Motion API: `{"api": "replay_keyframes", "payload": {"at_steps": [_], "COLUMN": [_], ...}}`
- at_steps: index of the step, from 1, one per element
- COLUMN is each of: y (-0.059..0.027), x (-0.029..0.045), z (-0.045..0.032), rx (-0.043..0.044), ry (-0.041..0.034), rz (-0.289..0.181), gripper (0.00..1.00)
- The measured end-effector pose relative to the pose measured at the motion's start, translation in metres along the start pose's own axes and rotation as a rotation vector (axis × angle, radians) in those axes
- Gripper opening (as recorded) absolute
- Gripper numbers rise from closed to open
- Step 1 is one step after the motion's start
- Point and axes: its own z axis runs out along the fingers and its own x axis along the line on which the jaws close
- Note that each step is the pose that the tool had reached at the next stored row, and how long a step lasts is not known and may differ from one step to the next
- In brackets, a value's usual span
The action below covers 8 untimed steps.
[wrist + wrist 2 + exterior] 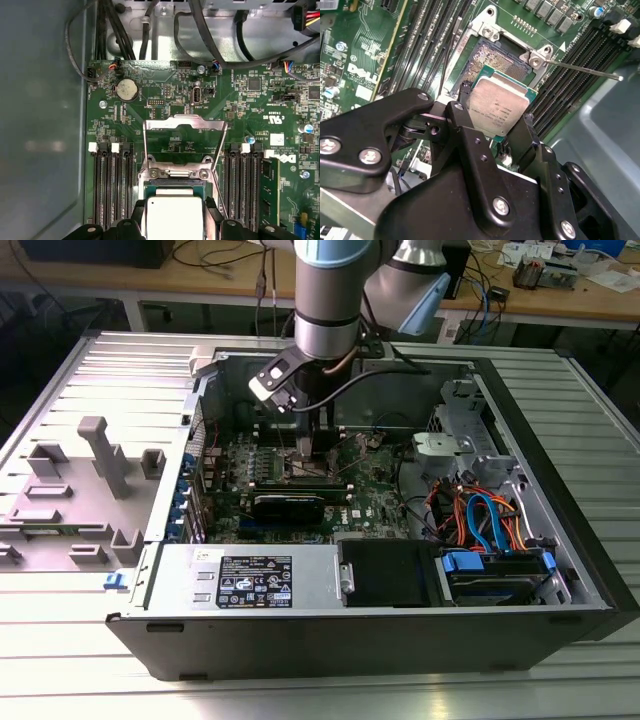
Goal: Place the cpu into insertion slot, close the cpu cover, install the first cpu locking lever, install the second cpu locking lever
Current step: 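Place the cpu into insertion slot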
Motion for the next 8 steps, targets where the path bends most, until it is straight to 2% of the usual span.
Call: {"api": "replay_keyframes", "payload": {"at_steps": [4, 6, 8], "y": [-0.0018, -0.0031, -0.0033], "x": [-0.0006, -0.0011, -0.0013], "z": [0.0044, 0.0055, 0.0059], "rx": [-0.0053, -0.0103, -0.0117], "ry": [0.0058, 0.0131, 0.0178], "rz": [0.000, 0.000, 0.000], "gripper": [0.54, 0.54, 0.54]}}
